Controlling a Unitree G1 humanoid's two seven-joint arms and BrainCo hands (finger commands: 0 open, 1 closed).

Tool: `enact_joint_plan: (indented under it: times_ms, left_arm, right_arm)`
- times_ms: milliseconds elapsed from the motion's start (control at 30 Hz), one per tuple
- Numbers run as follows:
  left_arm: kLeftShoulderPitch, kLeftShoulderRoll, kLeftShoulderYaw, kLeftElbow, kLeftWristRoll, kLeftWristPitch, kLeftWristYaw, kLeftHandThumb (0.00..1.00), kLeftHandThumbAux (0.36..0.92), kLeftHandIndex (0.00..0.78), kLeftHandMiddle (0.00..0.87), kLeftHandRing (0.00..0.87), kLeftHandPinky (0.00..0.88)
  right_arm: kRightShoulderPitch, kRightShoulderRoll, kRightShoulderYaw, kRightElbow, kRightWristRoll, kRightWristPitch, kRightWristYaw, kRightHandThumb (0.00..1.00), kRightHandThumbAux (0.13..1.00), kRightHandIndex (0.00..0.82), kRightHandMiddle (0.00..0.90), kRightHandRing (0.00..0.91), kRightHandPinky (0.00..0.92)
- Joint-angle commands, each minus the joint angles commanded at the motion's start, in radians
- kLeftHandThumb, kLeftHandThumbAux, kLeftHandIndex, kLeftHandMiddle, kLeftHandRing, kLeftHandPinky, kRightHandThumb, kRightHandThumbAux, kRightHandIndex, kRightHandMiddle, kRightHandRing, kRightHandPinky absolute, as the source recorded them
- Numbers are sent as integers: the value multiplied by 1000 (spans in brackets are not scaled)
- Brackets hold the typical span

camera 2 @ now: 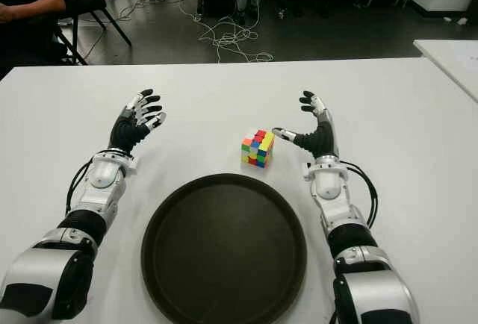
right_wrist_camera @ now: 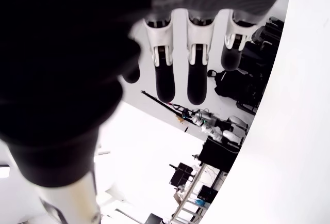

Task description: Pick up the Rubik's Cube and put it in the plate

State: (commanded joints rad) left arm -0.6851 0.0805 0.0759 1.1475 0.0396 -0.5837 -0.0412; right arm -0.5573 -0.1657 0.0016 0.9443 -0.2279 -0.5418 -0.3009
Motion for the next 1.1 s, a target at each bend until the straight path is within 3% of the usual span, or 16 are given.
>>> enact_joint_plan:
  times_ms: [433,667,933,1100]
  left_arm:
    - [2,3,-4,-4,7,4,4,92,690,125,183,186,199]
    - [3,5,-5,-4,10,7,1,95,675,122,180,189,207]
    - [3,4,-5,-6,9,0,0,95,691,131,191,192,196]
    - [3,3,-3,-6,6,1,-2,104,712,121,189,194,204]
  right_arm:
    - [2,-1,-2,-2,11,0,25,0,829,177,232,204,145]
    - [1,5,-12,-3,30,14,44,0,830,179,248,224,194]
    - [0,9,-17,-9,47,29,54,0,814,159,241,221,174]
    - [0,7,-15,-10,50,26,58,3,830,159,244,233,215]
